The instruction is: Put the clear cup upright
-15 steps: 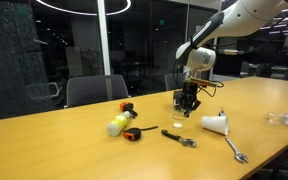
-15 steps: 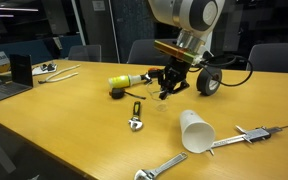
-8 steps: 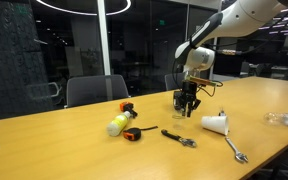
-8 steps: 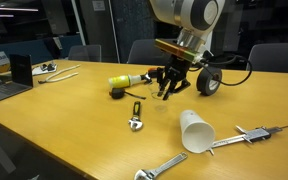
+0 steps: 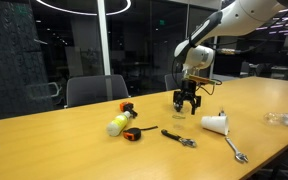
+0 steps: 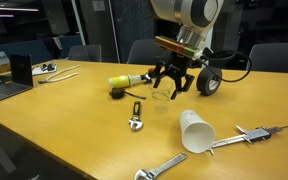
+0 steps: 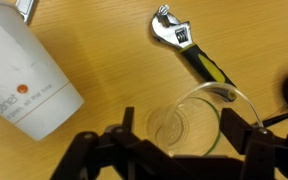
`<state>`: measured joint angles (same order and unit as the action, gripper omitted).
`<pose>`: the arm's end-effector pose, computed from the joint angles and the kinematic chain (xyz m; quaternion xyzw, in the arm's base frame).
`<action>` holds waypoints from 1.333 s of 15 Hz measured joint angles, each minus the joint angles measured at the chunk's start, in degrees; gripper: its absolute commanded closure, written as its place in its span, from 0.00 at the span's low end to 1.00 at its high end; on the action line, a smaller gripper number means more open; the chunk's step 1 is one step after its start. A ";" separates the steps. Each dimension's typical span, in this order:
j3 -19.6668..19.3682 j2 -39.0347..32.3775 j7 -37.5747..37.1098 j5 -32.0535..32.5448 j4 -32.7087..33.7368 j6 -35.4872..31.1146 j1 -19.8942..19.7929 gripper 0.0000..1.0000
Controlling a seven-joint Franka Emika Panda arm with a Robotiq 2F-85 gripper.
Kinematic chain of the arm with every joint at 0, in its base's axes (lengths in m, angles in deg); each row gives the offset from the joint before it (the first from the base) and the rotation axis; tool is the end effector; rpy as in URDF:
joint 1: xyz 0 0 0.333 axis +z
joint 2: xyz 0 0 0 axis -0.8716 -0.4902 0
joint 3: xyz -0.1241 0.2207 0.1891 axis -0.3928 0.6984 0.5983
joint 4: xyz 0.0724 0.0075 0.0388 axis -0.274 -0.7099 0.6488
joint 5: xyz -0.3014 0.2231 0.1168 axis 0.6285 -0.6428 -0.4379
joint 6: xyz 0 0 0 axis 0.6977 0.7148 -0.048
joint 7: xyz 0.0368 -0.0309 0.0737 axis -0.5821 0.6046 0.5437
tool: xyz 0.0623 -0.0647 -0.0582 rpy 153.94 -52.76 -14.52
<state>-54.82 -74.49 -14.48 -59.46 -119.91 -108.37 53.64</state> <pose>0.5937 -0.0555 0.3184 -0.9650 0.1148 0.1876 0.1427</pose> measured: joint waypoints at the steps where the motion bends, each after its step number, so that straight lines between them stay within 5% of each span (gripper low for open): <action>1: 0.00 0.01 -0.19 0.21 0.37 0.04 0.13 0.00; 7: 0.00 2.02 -2.87 3.56 3.51 1.80 1.59 0.00; 13: 0.41 15.14 -8.09 16.26 3.44 7.29 6.26 0.00; 20: 4.95 37.74 -13.14 21.96 -11.64 7.95 9.91 0.00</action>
<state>-49.87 -36.75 -27.63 -37.51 -131.55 -100.42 63.56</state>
